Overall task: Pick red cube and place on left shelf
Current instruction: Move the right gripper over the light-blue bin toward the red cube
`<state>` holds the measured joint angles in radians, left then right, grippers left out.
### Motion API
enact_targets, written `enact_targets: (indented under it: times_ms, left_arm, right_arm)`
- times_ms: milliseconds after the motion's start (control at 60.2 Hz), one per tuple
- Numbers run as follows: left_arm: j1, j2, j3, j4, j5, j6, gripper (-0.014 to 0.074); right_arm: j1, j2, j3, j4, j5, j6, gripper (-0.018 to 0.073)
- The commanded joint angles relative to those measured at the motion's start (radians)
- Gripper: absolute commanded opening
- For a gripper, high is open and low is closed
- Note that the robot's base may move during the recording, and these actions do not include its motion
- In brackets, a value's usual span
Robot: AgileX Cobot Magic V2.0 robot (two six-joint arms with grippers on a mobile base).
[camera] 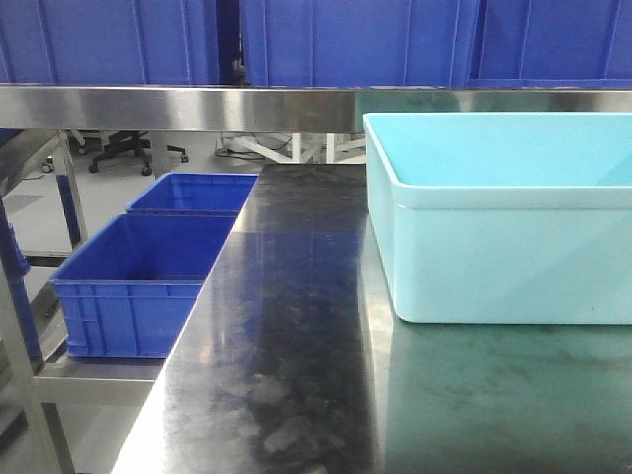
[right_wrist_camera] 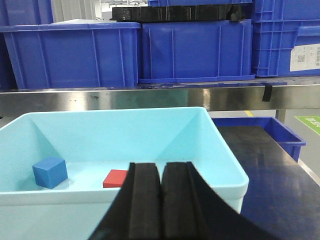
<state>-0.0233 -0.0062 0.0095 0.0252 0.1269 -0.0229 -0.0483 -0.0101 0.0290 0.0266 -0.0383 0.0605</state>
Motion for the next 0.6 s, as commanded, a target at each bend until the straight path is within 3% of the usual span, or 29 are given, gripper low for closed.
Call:
enact_targets:
  times_ms: [0,582]
  left_arm:
    - [-0.001,-0.014,0.023,-0.001,-0.087,-0.002,0.0102]
    - [-0.001,-0.014,0.023,-0.001,-0.087,-0.002,0.0102]
  right_arm:
    - [-0.005,-0.021,-0.016,-0.003,-0.09,-0.01,0.0052]
    - [-0.005,-0.021,-0.016,-0.003,-0.09,-0.01,0.0052]
